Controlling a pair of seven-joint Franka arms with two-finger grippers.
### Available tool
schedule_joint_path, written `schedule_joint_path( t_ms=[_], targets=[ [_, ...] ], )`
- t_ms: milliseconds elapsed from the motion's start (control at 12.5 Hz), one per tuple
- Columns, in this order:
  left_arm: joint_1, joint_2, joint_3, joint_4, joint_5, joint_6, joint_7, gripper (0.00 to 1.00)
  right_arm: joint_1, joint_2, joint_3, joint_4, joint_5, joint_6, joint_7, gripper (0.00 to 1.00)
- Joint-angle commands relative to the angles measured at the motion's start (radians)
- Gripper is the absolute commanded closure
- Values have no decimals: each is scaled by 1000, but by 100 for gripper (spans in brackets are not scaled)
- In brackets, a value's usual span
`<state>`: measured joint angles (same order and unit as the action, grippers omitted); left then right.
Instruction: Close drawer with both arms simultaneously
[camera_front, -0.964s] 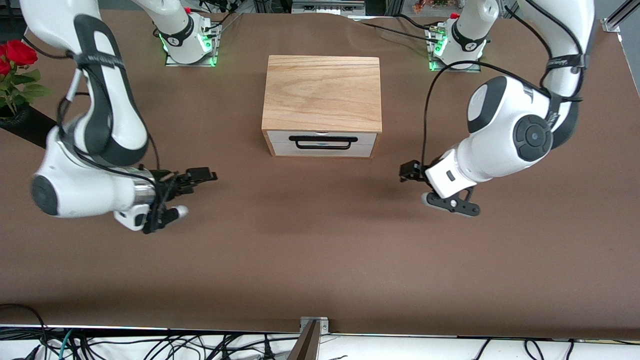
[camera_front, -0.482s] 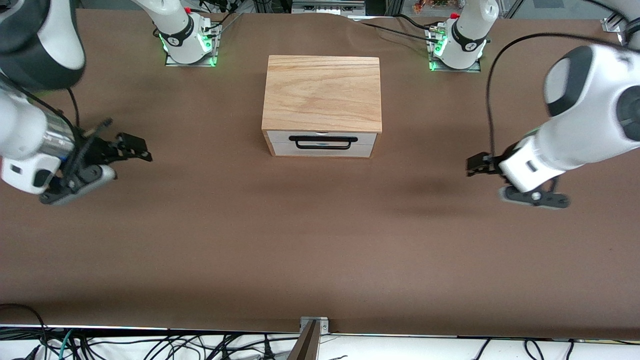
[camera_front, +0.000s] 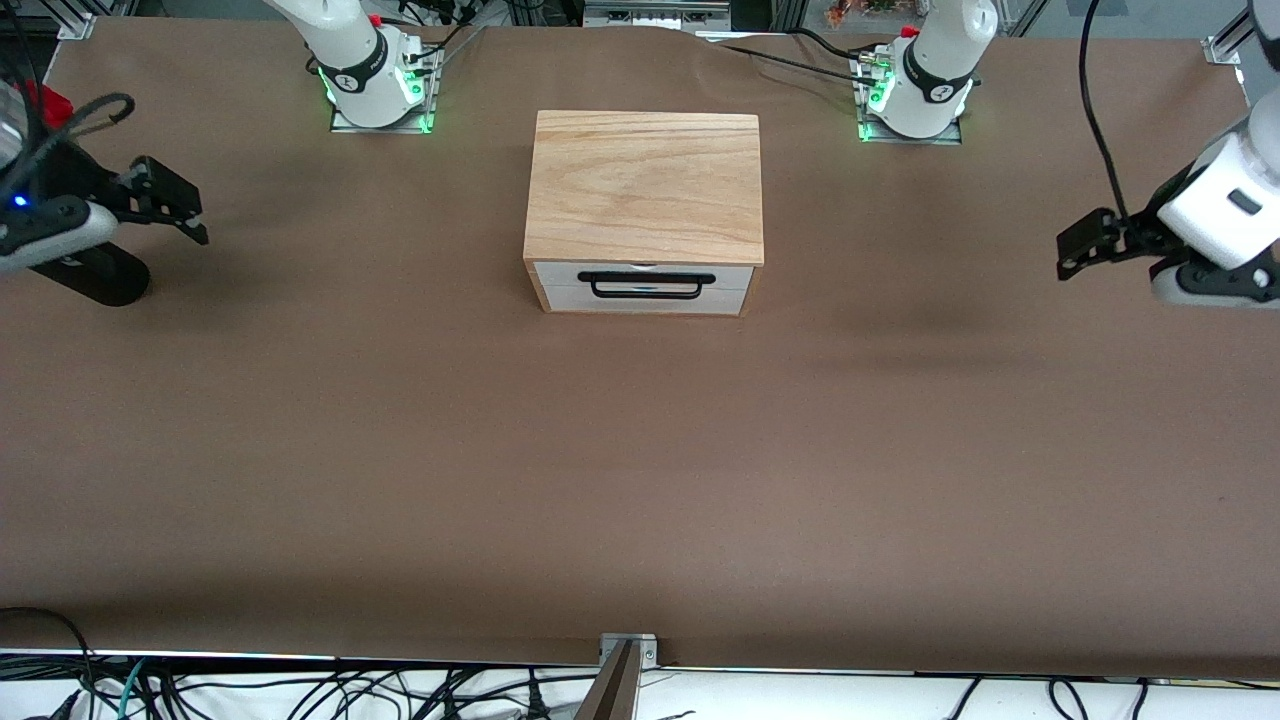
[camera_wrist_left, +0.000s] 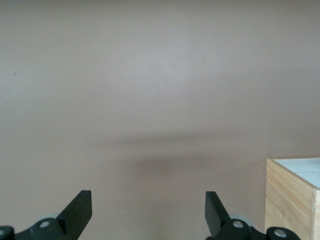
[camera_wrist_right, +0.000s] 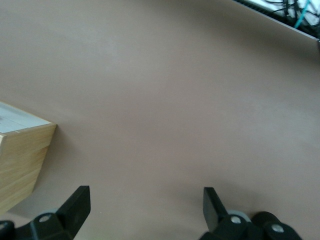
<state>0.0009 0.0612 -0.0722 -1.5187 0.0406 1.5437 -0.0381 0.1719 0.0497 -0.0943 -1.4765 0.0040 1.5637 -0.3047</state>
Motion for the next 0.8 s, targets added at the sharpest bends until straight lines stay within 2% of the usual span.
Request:
schedule_joint_path(
  t_ms=[0, 723],
  targets=[
    [-47, -55, 54, -97, 33, 59, 10, 0, 3, -8, -1, -13, -30, -4, 21, 0],
    [-35, -34, 49, -67, 25, 39, 12, 0, 3, -13, -1, -13, -33, -31, 42, 0]
  ],
)
